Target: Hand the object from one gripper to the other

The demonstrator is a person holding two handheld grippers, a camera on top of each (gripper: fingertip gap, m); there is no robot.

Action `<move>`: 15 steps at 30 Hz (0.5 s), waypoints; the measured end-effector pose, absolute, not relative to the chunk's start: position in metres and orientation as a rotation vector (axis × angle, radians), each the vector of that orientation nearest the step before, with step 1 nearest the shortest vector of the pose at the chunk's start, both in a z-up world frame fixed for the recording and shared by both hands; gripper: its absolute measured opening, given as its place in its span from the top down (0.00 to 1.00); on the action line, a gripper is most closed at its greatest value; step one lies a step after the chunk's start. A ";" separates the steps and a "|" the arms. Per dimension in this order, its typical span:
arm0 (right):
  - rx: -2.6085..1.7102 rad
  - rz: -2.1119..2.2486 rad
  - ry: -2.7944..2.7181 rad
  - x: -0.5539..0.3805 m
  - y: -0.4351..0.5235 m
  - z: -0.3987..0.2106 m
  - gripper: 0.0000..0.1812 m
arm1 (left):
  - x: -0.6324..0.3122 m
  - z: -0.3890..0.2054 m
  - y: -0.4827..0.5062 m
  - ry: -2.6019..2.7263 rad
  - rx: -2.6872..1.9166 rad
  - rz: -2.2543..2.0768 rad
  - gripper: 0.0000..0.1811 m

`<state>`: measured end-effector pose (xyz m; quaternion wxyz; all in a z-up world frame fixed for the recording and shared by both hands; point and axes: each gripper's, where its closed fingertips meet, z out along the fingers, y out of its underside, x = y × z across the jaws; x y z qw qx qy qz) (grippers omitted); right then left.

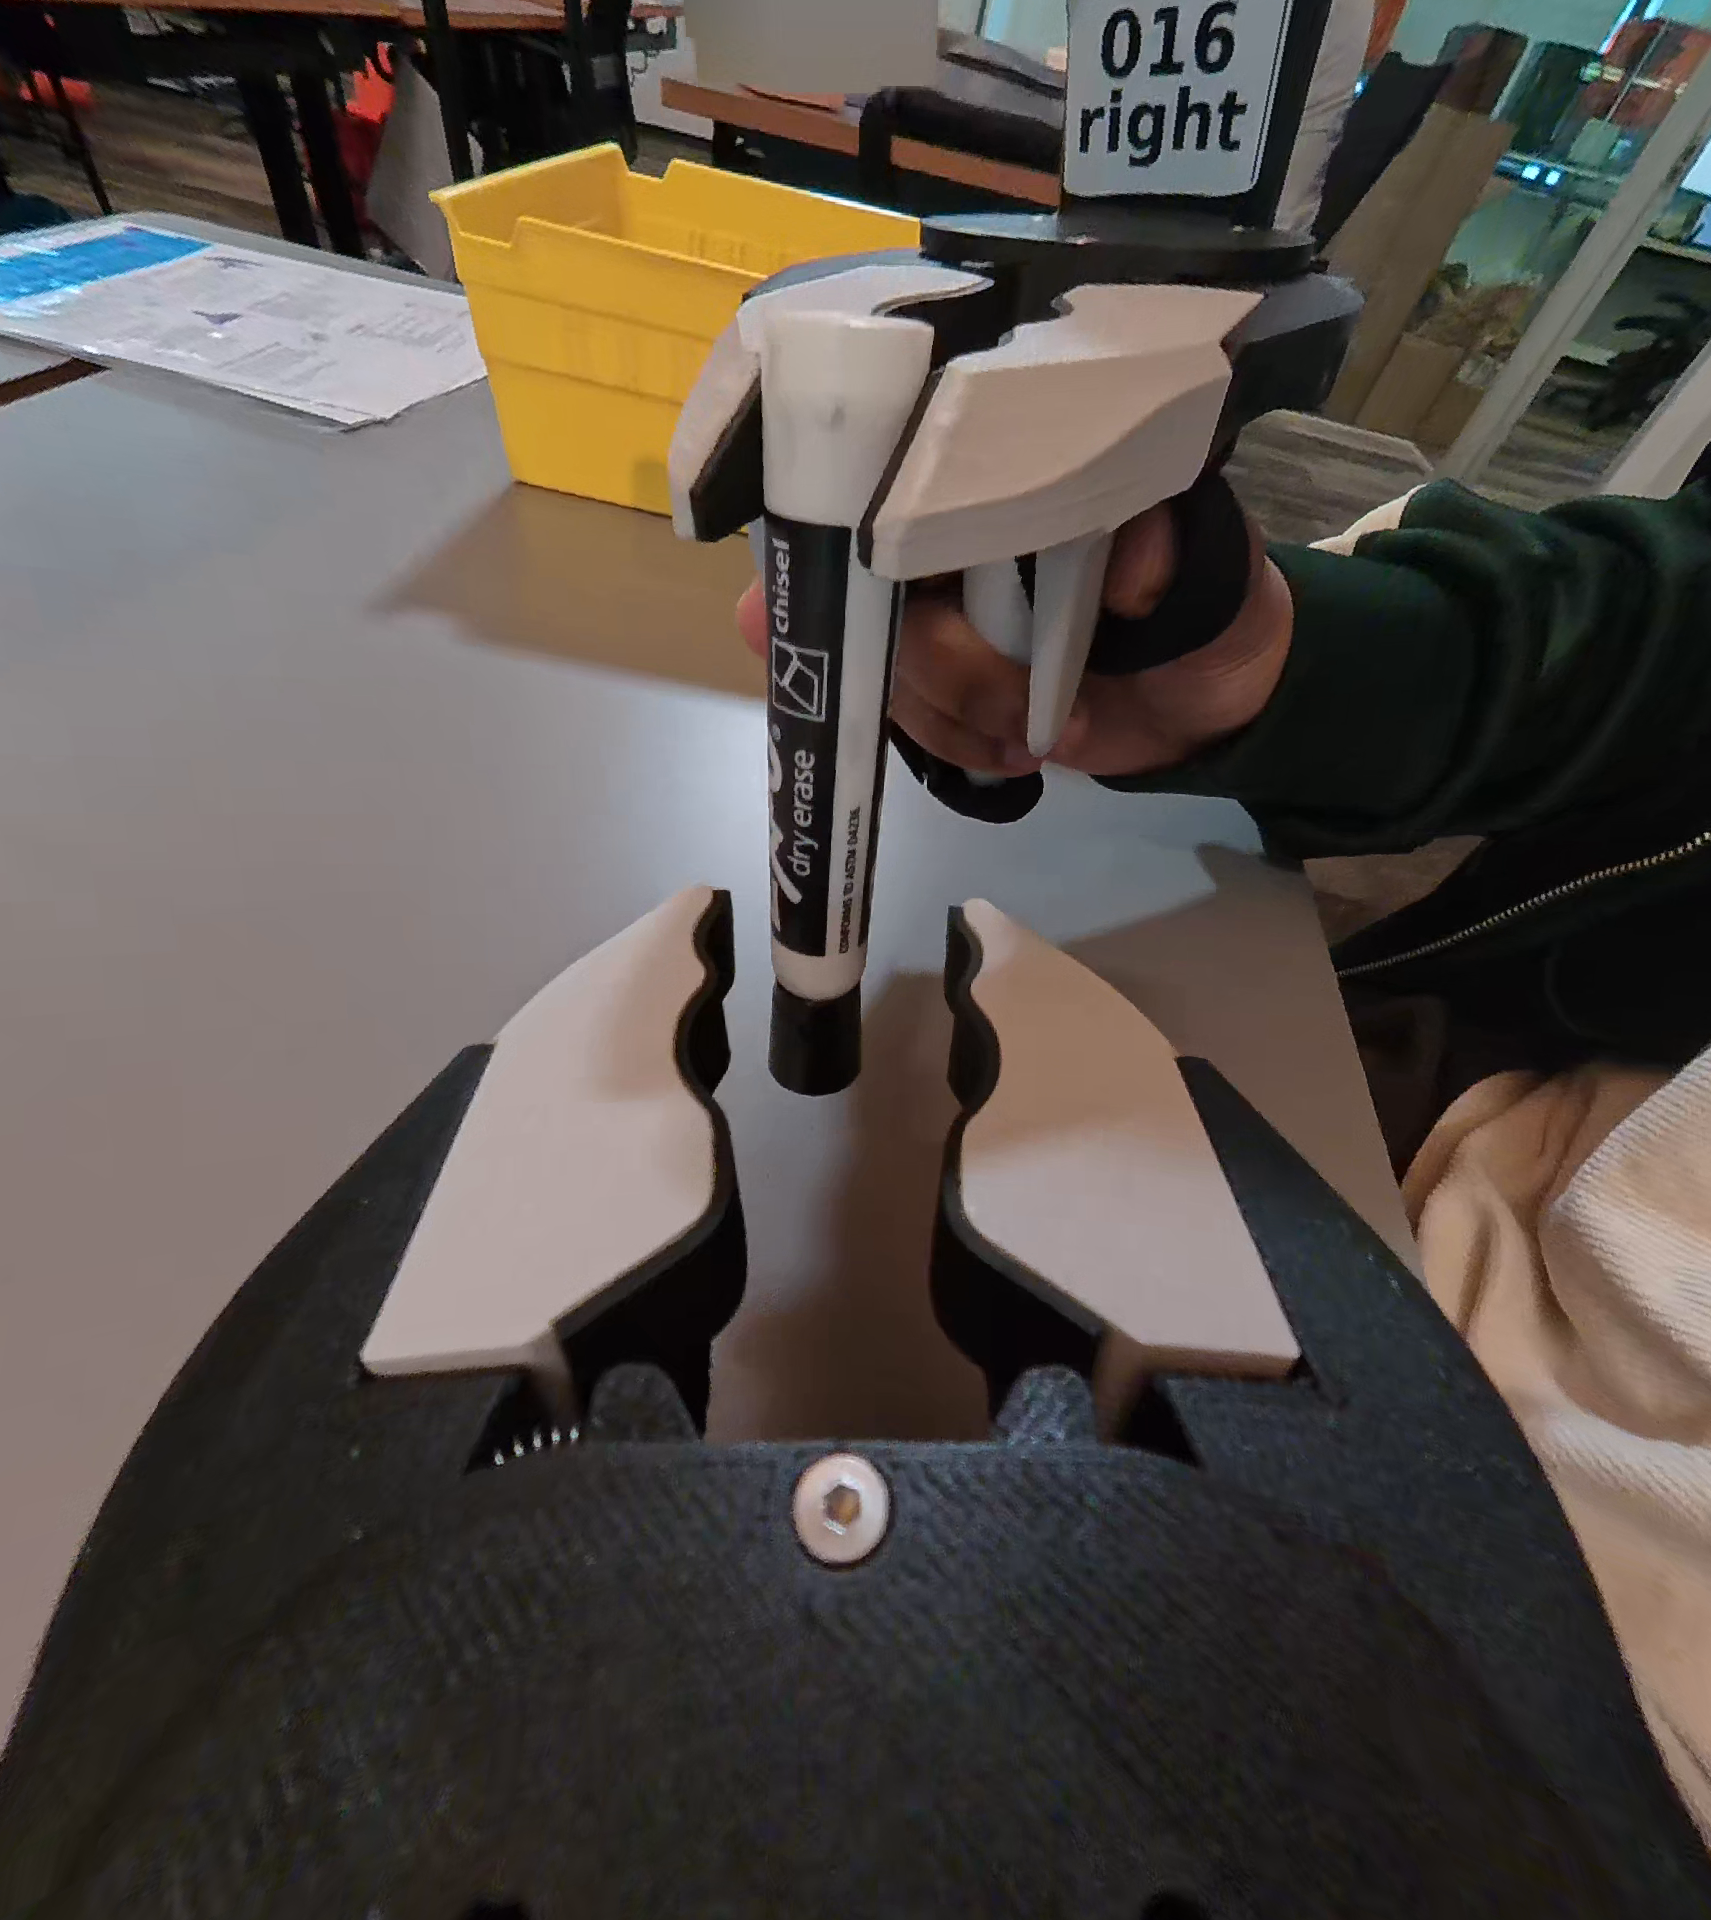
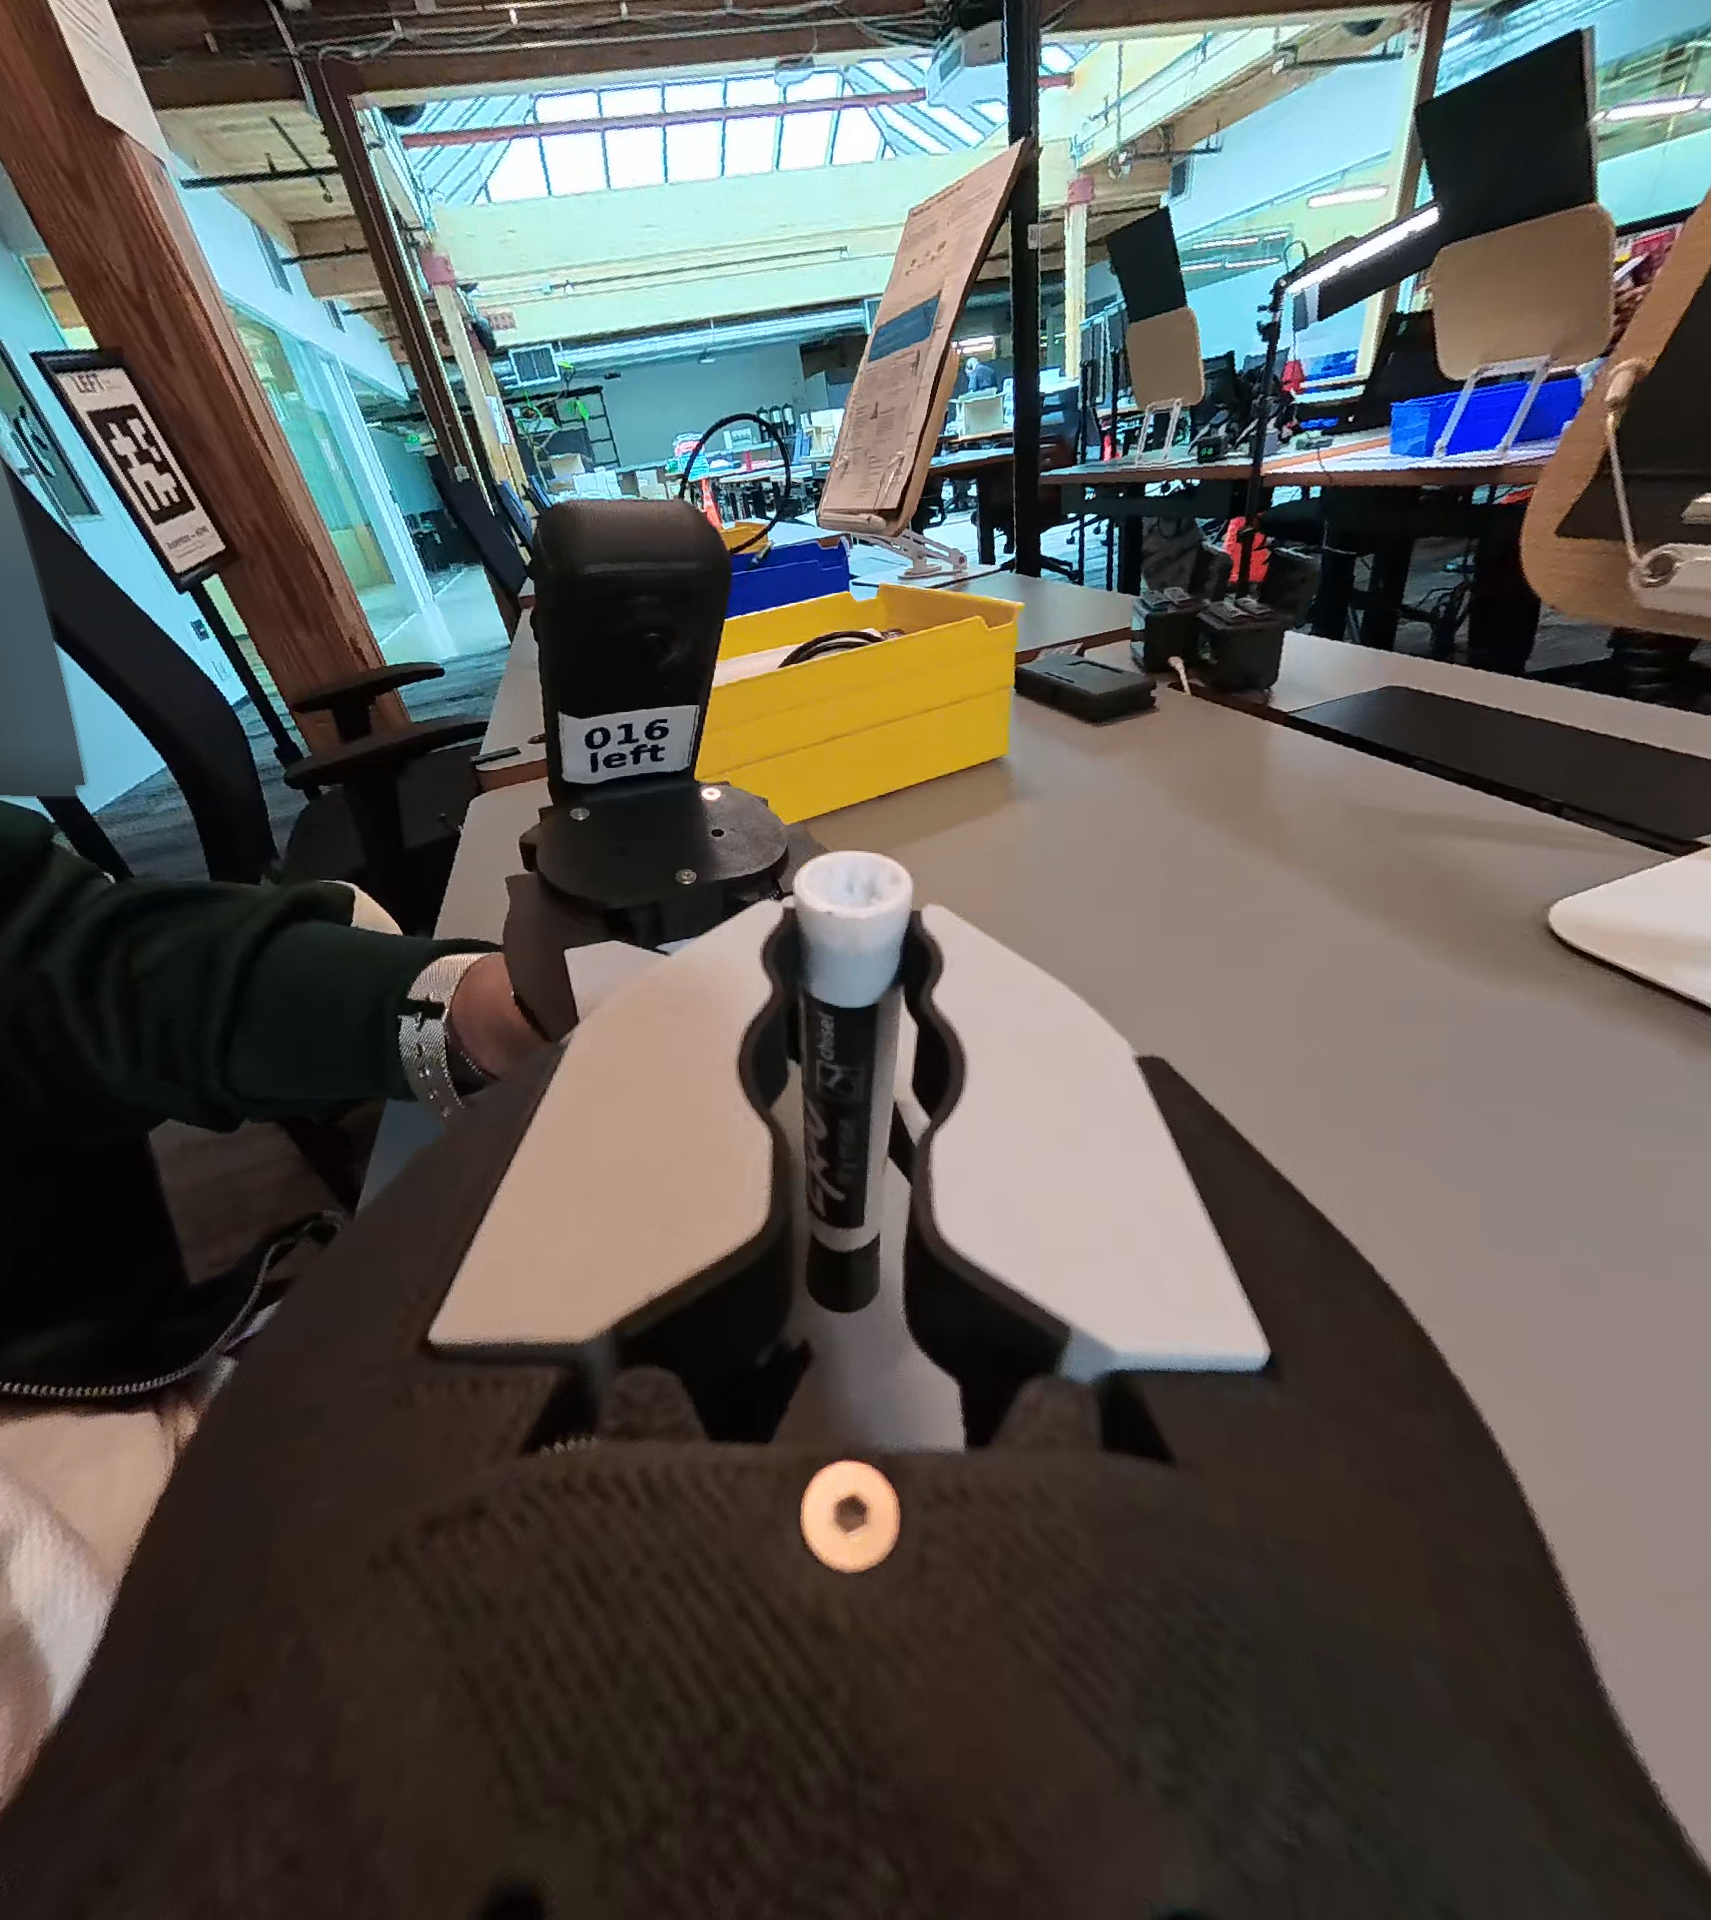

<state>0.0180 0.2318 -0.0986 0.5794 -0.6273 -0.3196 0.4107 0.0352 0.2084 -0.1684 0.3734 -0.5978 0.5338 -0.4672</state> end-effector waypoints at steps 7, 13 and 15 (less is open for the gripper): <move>-1.493 0.994 -0.781 0.010 0.228 -0.105 0.88 | 0.035 -0.156 0.207 1.305 -1.477 -1.251 0.81; -1.503 0.997 -0.817 0.003 0.224 -0.110 0.88 | 0.033 -0.150 0.205 1.280 -1.463 -1.322 0.89; -1.503 1.001 -0.816 0.003 0.224 -0.110 0.88 | 0.033 -0.152 0.205 1.294 -1.472 -1.313 0.89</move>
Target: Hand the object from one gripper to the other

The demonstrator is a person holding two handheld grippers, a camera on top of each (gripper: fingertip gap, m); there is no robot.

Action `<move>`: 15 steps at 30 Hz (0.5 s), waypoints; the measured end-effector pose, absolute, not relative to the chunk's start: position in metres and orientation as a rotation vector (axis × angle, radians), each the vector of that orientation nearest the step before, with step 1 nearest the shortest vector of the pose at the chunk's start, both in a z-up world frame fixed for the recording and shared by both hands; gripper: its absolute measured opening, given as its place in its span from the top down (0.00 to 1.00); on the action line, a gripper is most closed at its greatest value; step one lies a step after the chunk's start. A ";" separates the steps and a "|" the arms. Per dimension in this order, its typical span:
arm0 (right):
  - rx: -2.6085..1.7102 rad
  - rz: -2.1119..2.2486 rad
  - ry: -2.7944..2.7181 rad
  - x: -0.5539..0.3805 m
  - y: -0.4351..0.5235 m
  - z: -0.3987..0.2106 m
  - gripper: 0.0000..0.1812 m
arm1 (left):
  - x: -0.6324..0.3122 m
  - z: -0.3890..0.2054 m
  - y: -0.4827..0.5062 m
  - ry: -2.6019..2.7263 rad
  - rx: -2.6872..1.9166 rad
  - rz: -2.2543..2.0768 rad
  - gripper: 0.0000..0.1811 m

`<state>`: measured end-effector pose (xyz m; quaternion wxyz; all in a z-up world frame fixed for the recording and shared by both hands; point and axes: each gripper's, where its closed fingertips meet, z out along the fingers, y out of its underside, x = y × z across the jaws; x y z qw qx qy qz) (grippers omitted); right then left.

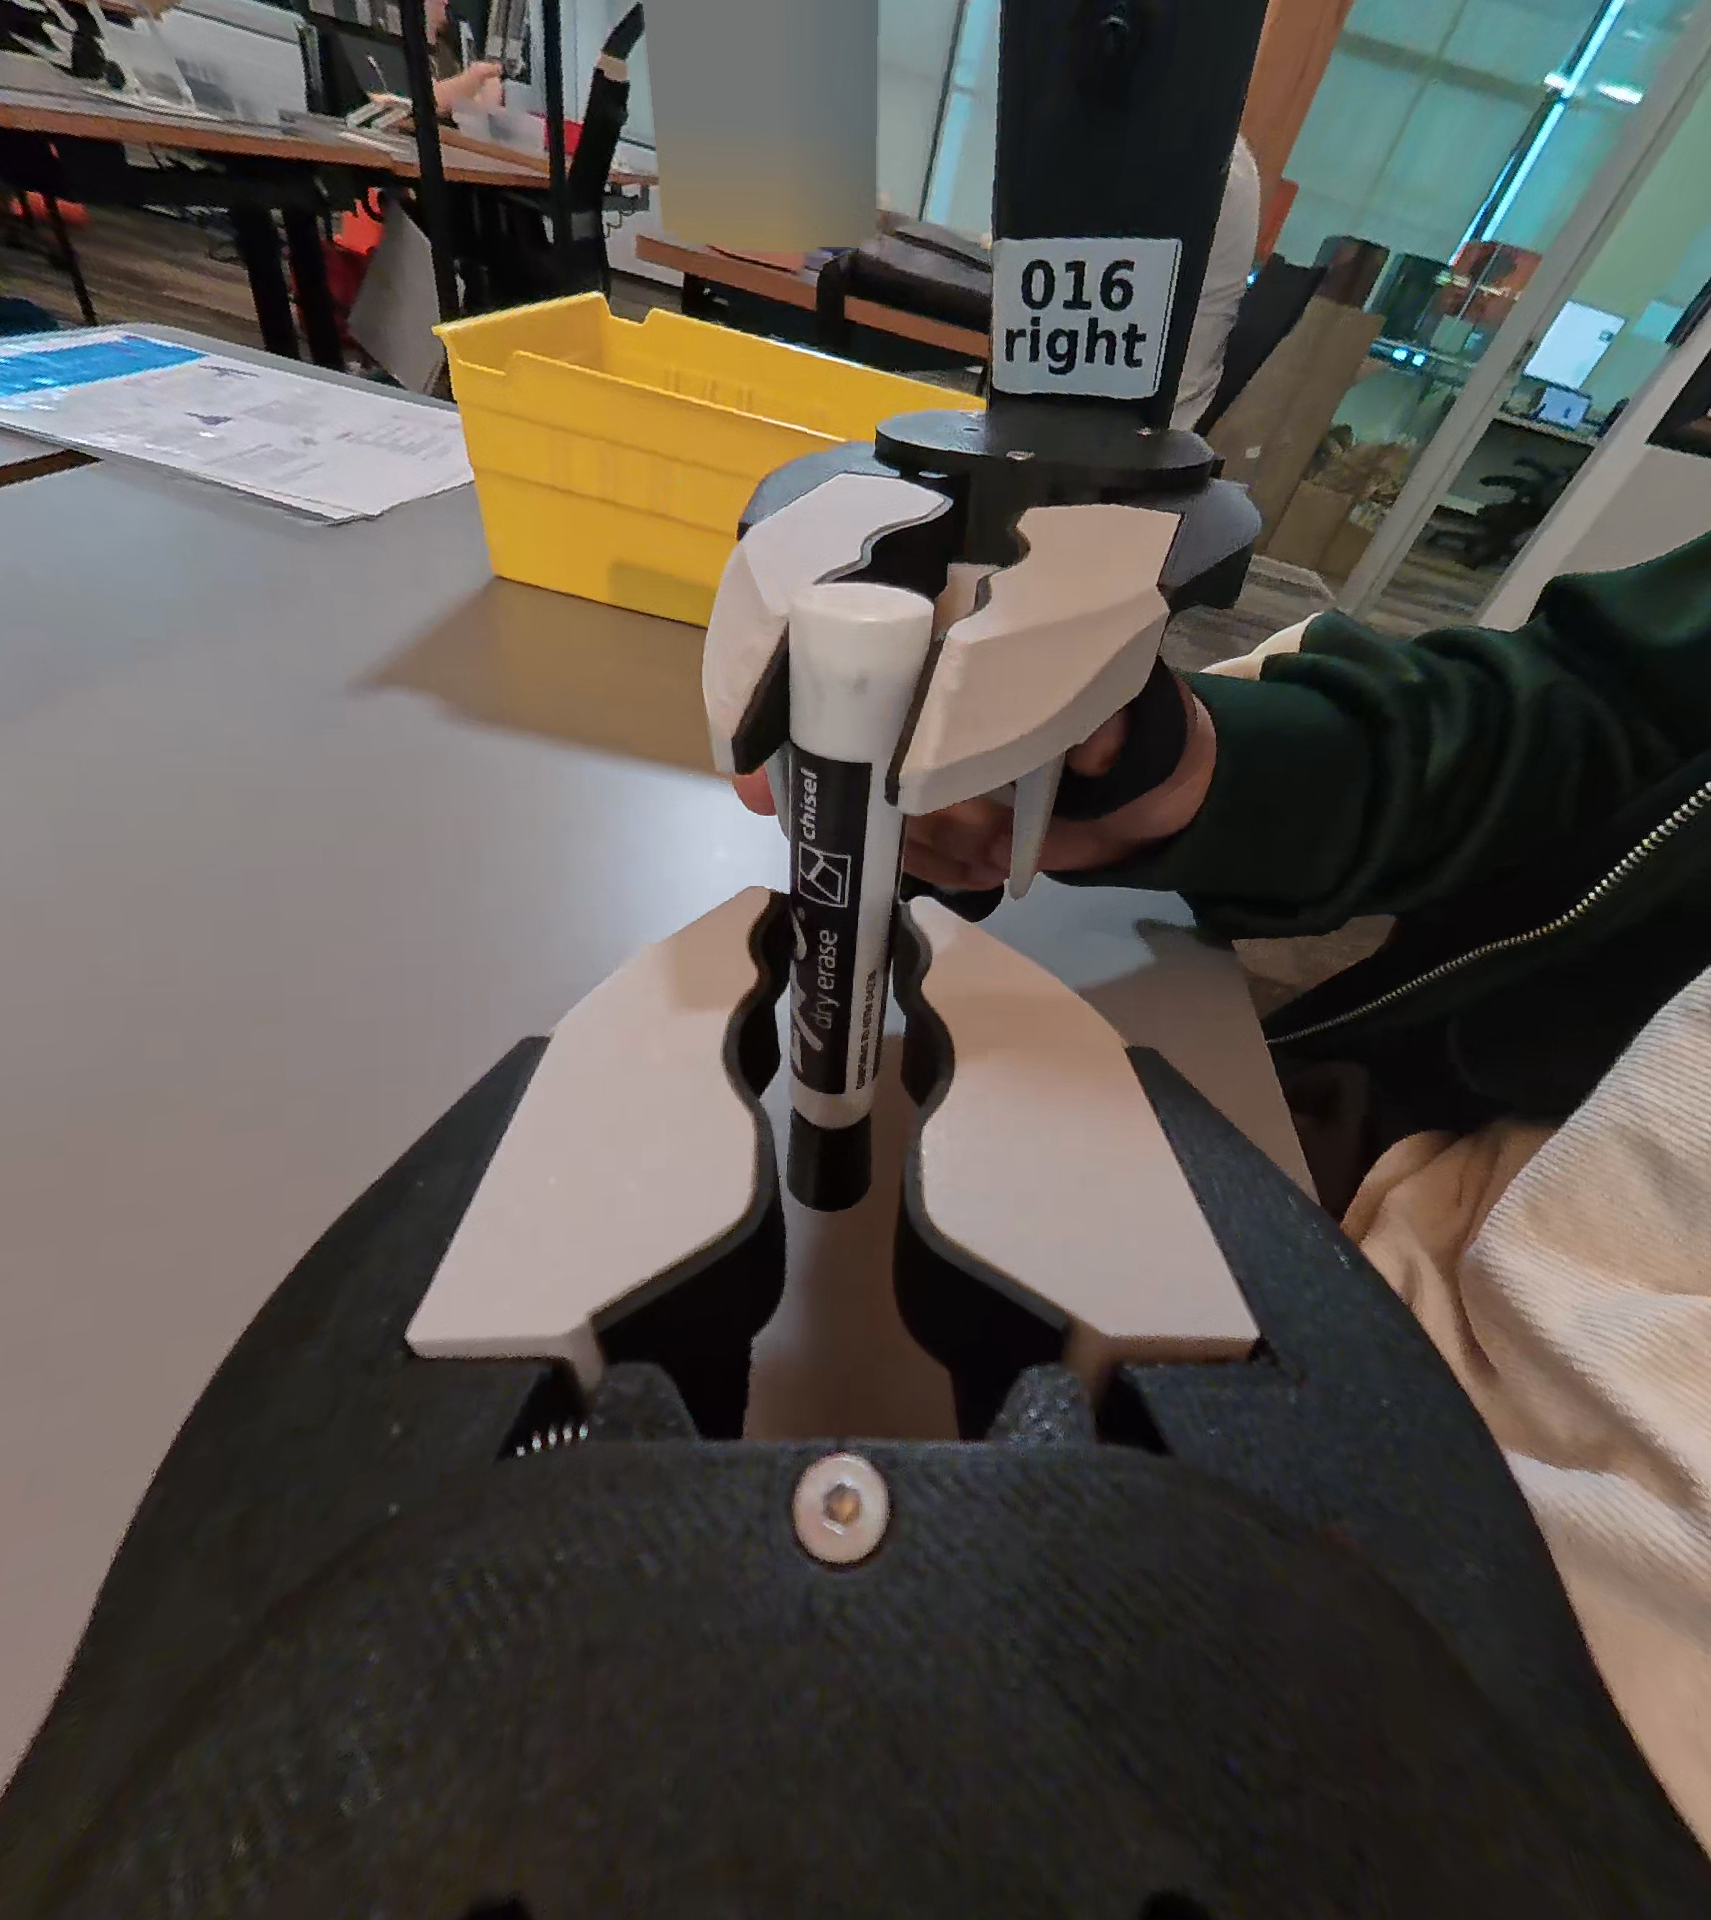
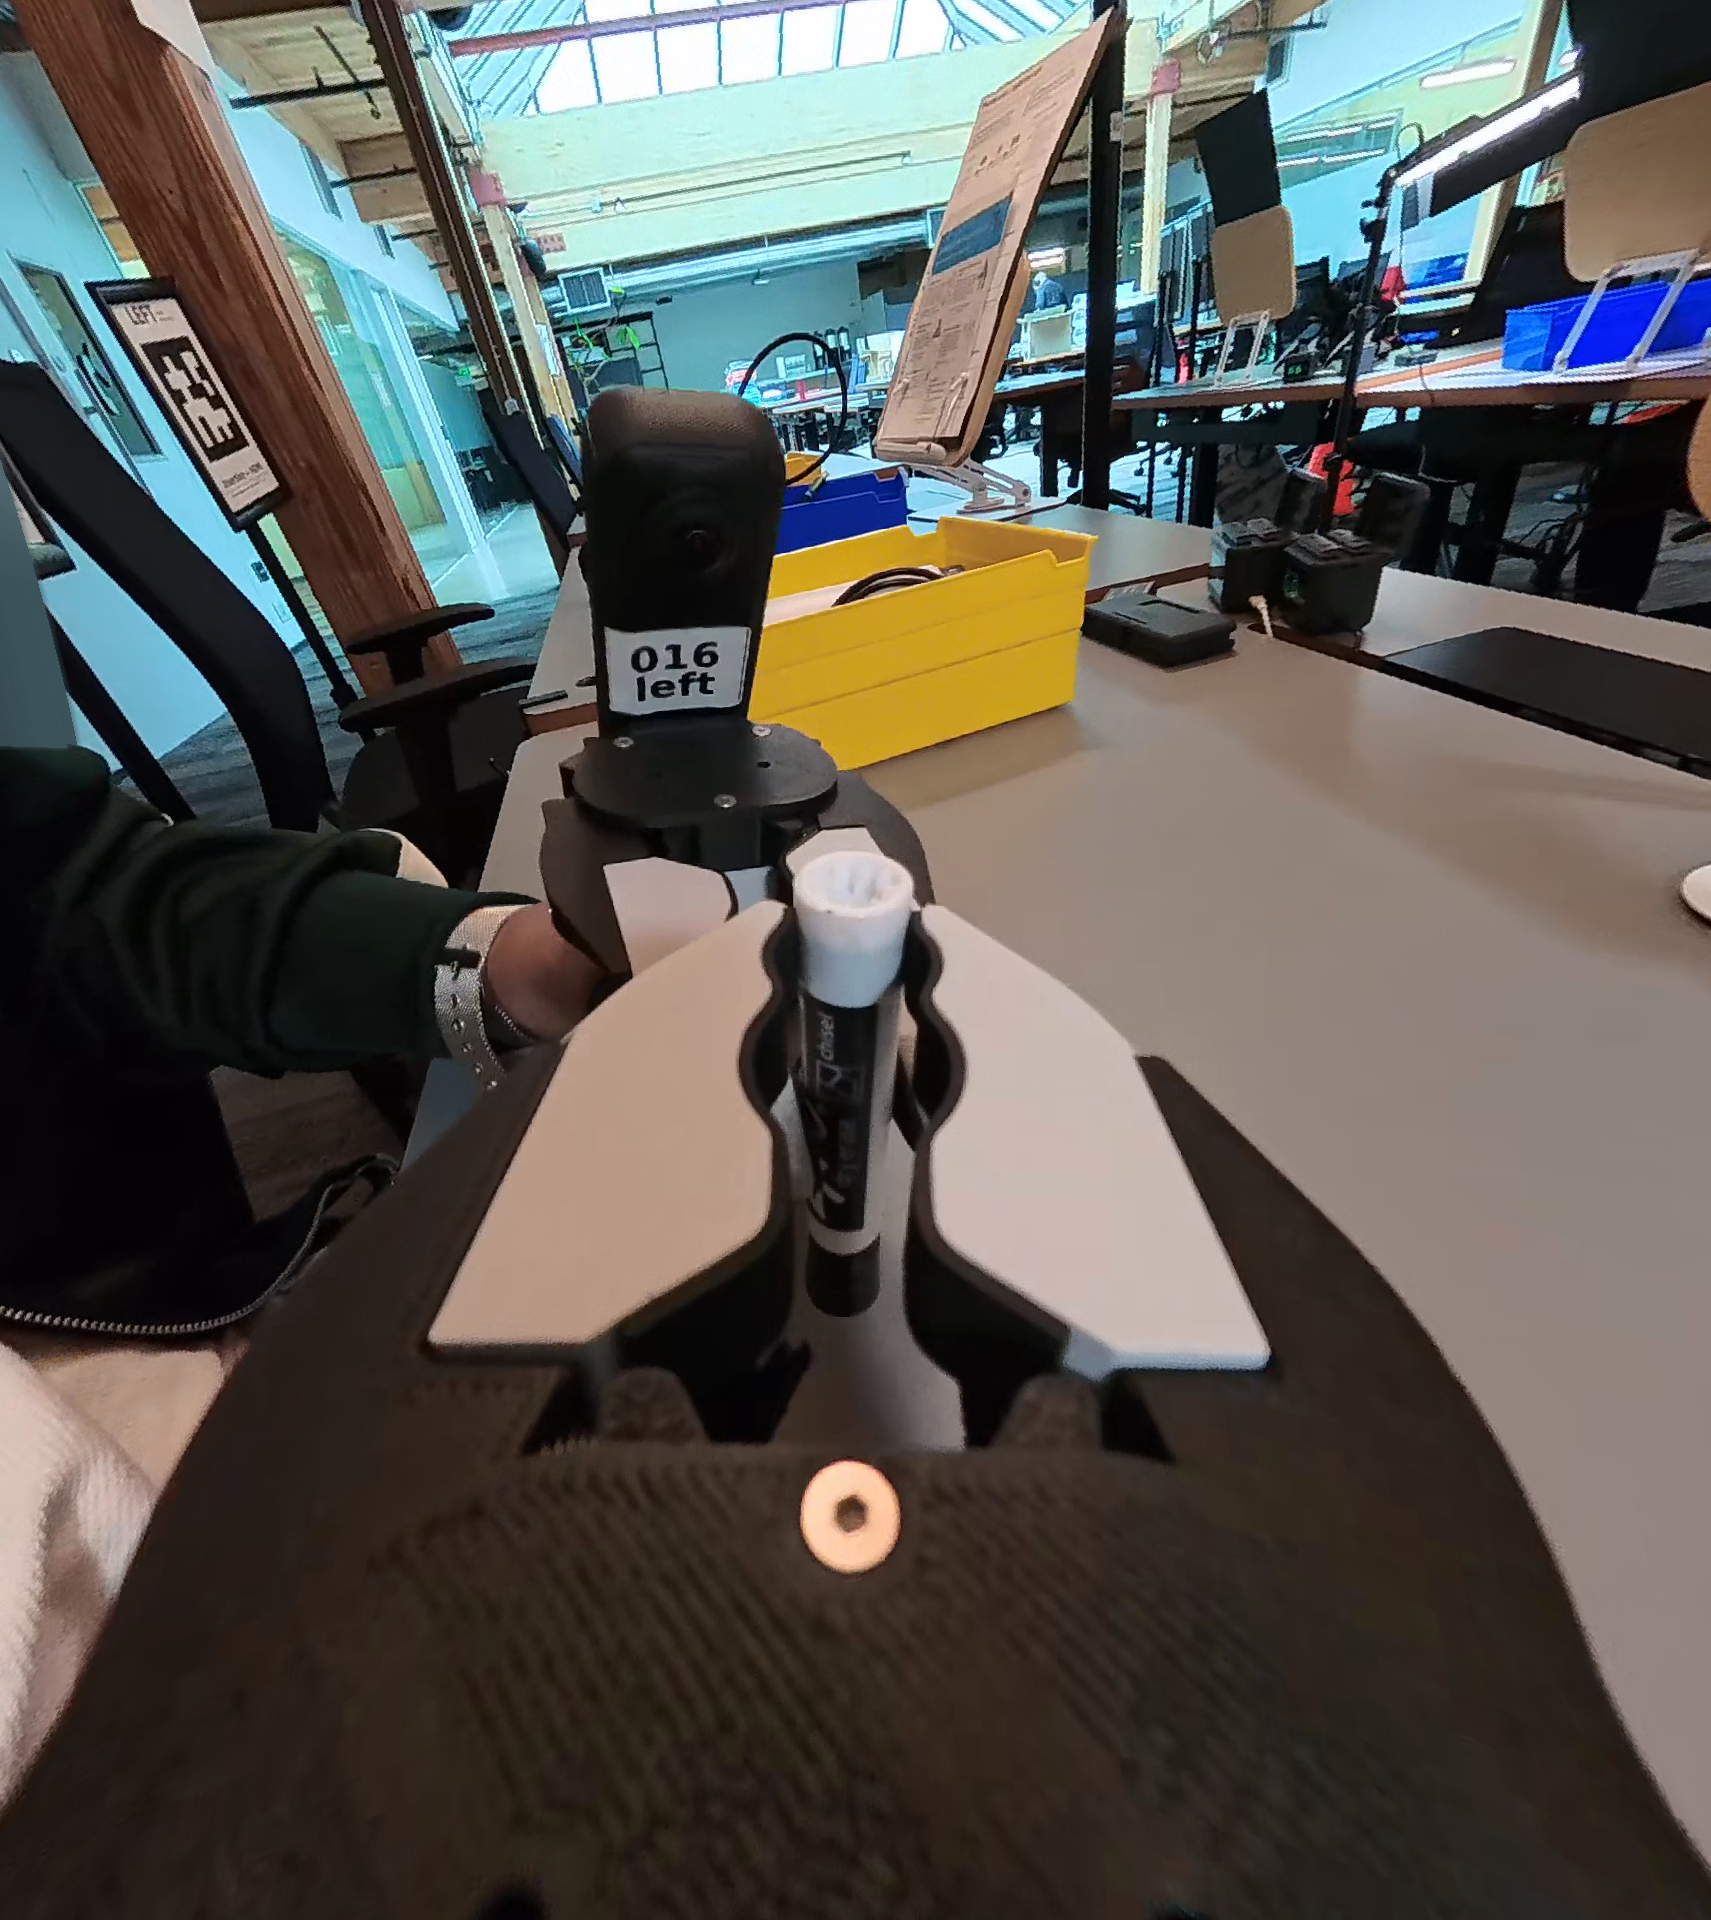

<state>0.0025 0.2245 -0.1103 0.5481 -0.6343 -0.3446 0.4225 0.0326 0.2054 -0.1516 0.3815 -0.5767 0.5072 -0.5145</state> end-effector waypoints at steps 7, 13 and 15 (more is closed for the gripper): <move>-1.472 0.997 -0.732 0.008 0.237 -0.110 0.67 | 0.027 -0.148 0.218 1.238 -1.489 -1.248 0.89; -1.514 0.939 -0.722 0.017 0.246 -0.123 0.62 | 0.016 -0.145 0.240 1.135 -1.541 -1.109 0.89; -1.525 0.933 -0.705 0.021 0.251 -0.126 0.62 | 0.013 -0.146 0.245 1.127 -1.548 -1.040 0.89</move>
